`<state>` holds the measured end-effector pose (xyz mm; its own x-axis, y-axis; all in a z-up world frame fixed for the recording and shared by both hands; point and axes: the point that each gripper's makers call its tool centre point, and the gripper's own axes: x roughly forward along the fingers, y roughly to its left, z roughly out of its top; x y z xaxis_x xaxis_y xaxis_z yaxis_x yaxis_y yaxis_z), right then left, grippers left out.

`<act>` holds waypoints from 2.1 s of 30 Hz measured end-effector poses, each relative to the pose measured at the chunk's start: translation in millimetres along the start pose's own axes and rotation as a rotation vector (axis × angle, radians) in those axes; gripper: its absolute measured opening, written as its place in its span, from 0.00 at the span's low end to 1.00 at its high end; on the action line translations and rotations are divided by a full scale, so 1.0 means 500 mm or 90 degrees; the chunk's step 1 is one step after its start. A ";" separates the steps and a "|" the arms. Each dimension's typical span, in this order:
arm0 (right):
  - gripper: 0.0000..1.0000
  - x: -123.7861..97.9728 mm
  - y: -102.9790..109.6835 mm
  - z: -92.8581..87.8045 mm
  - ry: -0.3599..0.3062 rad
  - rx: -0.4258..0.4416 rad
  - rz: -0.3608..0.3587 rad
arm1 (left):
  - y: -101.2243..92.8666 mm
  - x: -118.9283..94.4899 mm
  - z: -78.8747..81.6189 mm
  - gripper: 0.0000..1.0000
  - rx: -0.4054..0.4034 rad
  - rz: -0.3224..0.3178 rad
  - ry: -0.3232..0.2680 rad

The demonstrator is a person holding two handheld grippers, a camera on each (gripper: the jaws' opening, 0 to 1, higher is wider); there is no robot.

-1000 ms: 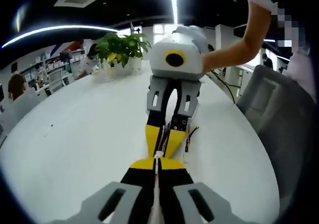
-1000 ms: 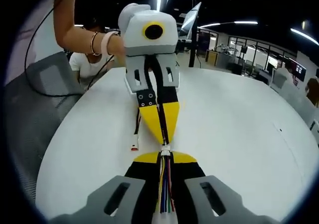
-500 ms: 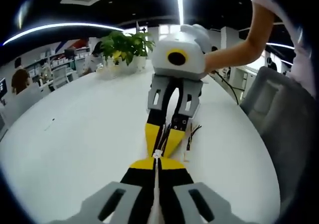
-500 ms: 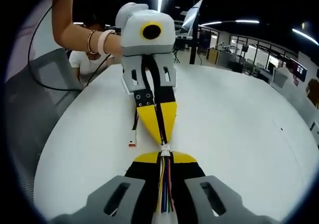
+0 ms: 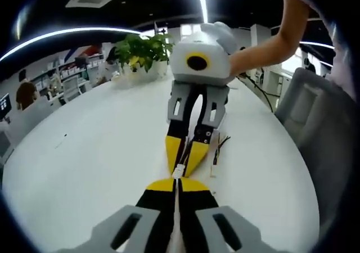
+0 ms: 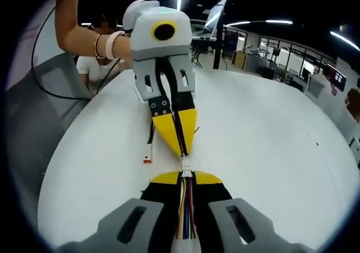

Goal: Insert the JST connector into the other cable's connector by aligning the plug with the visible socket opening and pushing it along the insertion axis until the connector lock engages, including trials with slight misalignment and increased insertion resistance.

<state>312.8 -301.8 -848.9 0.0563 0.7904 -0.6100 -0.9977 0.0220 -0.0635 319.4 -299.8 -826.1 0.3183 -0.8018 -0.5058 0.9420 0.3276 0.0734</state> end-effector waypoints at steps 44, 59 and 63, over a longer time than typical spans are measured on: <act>0.17 -0.066 0.053 0.033 -0.008 -0.006 -0.035 | -0.087 -0.050 0.000 0.13 0.014 -0.026 0.050; 0.17 -0.067 0.088 0.001 0.006 0.005 -0.017 | -0.099 -0.056 -0.034 0.14 0.002 -0.021 0.075; 0.17 -0.067 0.094 -0.003 0.014 0.002 -0.014 | -0.095 -0.055 -0.034 0.14 0.005 -0.009 0.070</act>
<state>264.1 -328.0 -832.8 0.0787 0.7760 -0.6258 -0.9964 0.0415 -0.0739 264.2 -284.8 -830.0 0.2912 -0.7464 -0.5983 0.9473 0.3122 0.0717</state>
